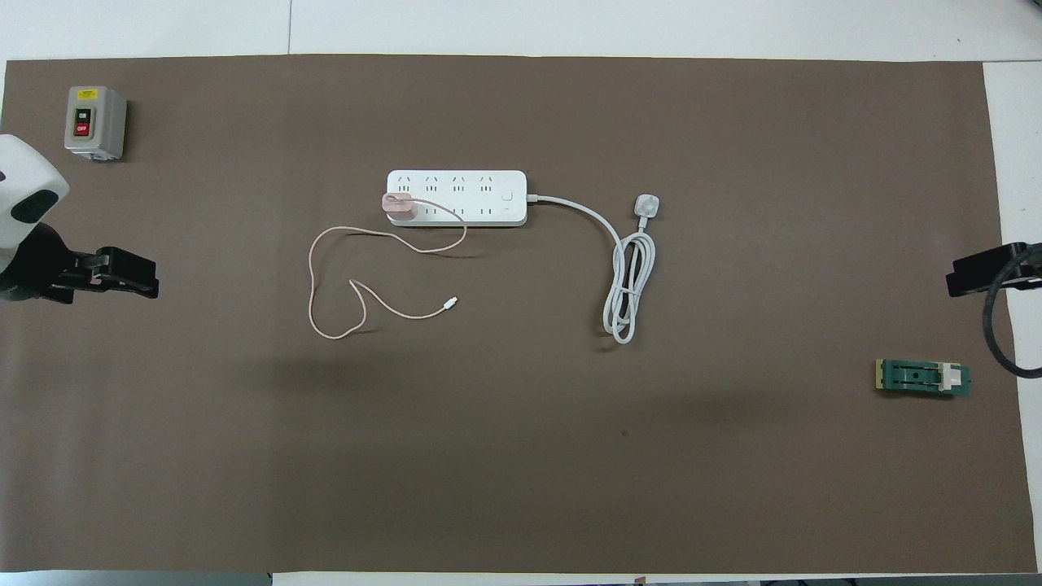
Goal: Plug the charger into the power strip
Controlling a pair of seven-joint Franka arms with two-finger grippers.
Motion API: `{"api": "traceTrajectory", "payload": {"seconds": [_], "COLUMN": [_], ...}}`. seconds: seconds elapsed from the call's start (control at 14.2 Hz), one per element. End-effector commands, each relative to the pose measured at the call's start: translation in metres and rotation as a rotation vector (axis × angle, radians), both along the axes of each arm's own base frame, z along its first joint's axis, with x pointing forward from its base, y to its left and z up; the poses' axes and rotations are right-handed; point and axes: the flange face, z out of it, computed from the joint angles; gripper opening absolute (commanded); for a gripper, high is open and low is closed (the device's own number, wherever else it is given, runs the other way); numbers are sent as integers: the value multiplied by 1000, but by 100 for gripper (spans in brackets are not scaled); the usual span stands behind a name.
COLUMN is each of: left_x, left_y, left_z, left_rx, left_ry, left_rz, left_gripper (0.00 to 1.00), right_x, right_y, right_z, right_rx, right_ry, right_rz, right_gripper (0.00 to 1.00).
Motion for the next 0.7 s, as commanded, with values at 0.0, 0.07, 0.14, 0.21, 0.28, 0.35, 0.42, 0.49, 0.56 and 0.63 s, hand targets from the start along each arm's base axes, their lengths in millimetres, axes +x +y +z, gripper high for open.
{"api": "traceTrajectory", "payload": {"seconds": [0.0, 0.07, 0.14, 0.21, 0.28, 0.35, 0.42, 0.49, 0.56, 0.63], "left_x": [-3, -1, 0, -1, 0, 0, 0, 0, -1, -1], "left_y": [-3, -4, -7, -7, -13, -18, -20, -24, -28, -33], "left_z": [7, 14, 17, 15, 12, 11, 12, 14, 15, 15], "left_rx": [-2, -2, -2, -1, -3, -4, -4, -4, -7, -6], "left_ry": [-19, -24, -39, -25, -16, -14, -17, -19, -19, -19], "left_rz": [-9, -5, -5, -22, -37, -47, -54, -61, -61, -58], "left_gripper": [100, 100, 100, 100, 100, 100, 100, 100, 100, 100], "right_x": [-9, -9, -9, -9, -9, -9, -9, -9, -9, -9], "right_y": [-1, -1, -1, -1, -1, -1, -1, -1, -1, -1], "right_z": [0, 0, 0, 0, 0, 0, 0, 0, 0, 0], "right_rx": [26, 26, 28, 26, 26, 26, 26, 28, 28, 28], "right_ry": [5, 5, 5, 5, 5, 5, 5, 5, 5, 5], "right_rz": [14, 14, 14, 14, 14, 14, 14, 14, 14, 14], "right_gripper": [100, 100, 100, 100, 100, 100, 100, 100, 100, 100]}}
